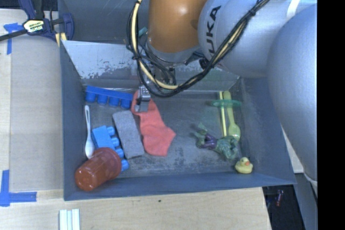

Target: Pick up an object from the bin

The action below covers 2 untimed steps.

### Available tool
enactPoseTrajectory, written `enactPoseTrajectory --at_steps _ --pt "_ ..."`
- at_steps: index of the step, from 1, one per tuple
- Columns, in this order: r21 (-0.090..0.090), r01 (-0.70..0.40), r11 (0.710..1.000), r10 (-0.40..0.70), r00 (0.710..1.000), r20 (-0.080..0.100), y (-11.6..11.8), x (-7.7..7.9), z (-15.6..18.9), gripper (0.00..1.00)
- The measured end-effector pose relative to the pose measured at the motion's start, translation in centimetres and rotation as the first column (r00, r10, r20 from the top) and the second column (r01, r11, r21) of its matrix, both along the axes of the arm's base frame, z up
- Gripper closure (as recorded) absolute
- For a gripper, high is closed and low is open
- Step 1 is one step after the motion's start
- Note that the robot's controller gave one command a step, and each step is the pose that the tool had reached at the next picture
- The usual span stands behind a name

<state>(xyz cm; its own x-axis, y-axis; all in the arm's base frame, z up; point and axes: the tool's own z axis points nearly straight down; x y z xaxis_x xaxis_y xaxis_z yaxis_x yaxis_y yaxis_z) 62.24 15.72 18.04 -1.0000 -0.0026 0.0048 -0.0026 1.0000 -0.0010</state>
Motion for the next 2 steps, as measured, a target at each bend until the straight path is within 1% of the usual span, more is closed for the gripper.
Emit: enactPoseTrajectory --at_steps 1,2 --pt "0.002 0.002 1.000 -0.002 1.000 0.008 0.0 0.2 0.5 0.00" --pt "0.004 0.139 0.990 -0.139 0.990 0.011 3.9 0.3 -8.2 0.00"
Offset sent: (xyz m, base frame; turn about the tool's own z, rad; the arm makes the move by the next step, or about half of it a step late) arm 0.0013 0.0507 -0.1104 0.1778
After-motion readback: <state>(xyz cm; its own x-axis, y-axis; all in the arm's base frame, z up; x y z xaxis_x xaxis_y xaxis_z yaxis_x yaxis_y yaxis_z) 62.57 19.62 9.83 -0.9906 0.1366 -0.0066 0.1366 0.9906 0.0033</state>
